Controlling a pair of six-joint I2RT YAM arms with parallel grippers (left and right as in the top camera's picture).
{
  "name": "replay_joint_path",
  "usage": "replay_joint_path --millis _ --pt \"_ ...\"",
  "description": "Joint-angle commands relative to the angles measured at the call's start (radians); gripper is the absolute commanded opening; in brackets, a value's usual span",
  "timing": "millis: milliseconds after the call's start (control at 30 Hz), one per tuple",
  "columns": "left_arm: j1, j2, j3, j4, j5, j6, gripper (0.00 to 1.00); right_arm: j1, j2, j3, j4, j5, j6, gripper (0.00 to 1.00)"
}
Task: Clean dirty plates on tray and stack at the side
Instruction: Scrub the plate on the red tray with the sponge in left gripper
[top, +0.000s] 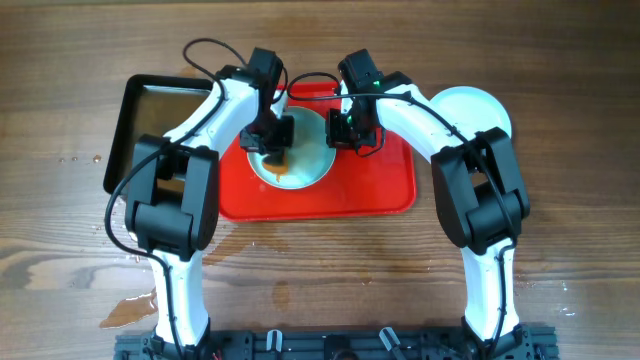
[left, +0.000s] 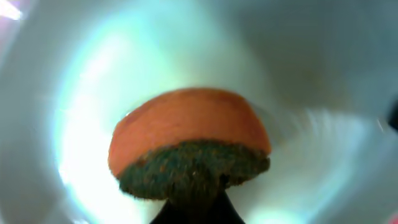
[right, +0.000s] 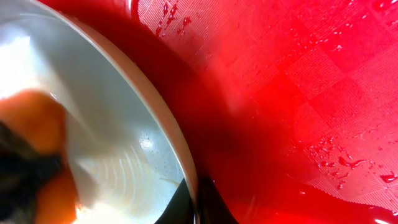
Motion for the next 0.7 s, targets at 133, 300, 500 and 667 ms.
replay_joint_path --millis 133,300,500,667 --pt "-0.05 0.065 -0.233 0.136 0.056 0.151 0.04 0.006 0.035 -0.036 0.003 0.035 -0.008 0.04" --pt "-0.023 0.065 -0.254 0.209 -0.381 -0.347 0.04 0.006 0.035 -0.036 0.004 0.035 -0.008 0.04" --pt "-0.018 0.065 -0.255 0.218 -0.735 -0.742 0.04 0.006 0.035 -0.036 0.004 0.035 -0.008 0.04" --pt "-0.018 0.065 -0.255 0.238 -0.744 -0.782 0.04 0.006 0.035 -0.036 0.005 0.035 -0.008 0.04"
